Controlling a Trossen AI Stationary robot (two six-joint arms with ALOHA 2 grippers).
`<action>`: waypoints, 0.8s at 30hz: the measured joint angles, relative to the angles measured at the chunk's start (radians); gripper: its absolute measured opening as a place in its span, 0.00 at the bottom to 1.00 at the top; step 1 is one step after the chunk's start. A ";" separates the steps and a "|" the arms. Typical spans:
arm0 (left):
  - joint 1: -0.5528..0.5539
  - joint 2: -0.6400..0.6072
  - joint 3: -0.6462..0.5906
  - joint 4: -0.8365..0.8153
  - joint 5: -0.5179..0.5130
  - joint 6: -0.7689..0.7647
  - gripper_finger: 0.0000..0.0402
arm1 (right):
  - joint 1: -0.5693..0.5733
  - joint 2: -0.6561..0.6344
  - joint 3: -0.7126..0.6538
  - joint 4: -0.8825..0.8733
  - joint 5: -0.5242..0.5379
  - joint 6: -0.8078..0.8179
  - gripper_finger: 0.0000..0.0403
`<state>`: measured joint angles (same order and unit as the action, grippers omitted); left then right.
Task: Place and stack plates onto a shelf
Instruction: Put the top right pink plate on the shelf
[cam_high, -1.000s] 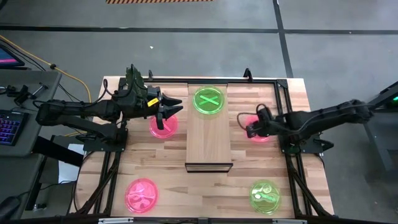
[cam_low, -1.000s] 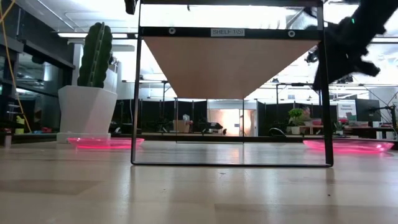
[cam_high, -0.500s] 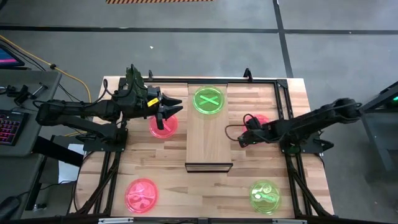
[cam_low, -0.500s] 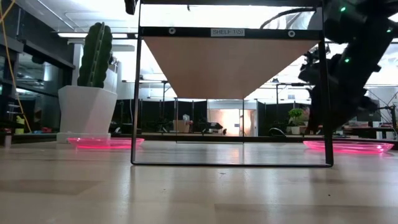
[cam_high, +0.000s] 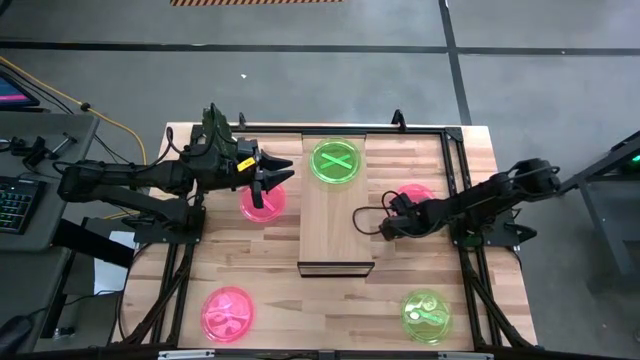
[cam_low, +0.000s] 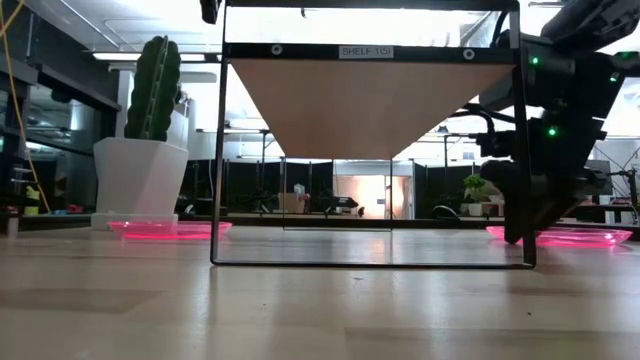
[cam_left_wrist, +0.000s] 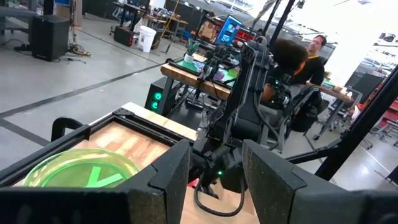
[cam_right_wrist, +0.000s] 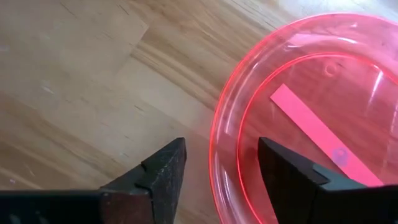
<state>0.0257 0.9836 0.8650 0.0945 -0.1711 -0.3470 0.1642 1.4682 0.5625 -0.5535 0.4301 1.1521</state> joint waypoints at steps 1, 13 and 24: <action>0.000 0.000 0.000 0.000 0.000 0.000 0.35 | 0.000 0.006 0.000 -0.002 0.000 0.003 0.48; 0.000 0.000 0.000 -0.001 0.000 0.001 0.35 | -0.001 -0.005 0.000 -0.074 -0.001 0.061 0.05; 0.000 0.000 0.000 -0.031 0.000 0.001 0.35 | -0.030 -0.255 0.060 -0.098 0.028 -0.010 0.00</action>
<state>0.0257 0.9836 0.8650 0.0635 -0.1711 -0.3462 0.1338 1.2132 0.6220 -0.6520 0.4581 1.1424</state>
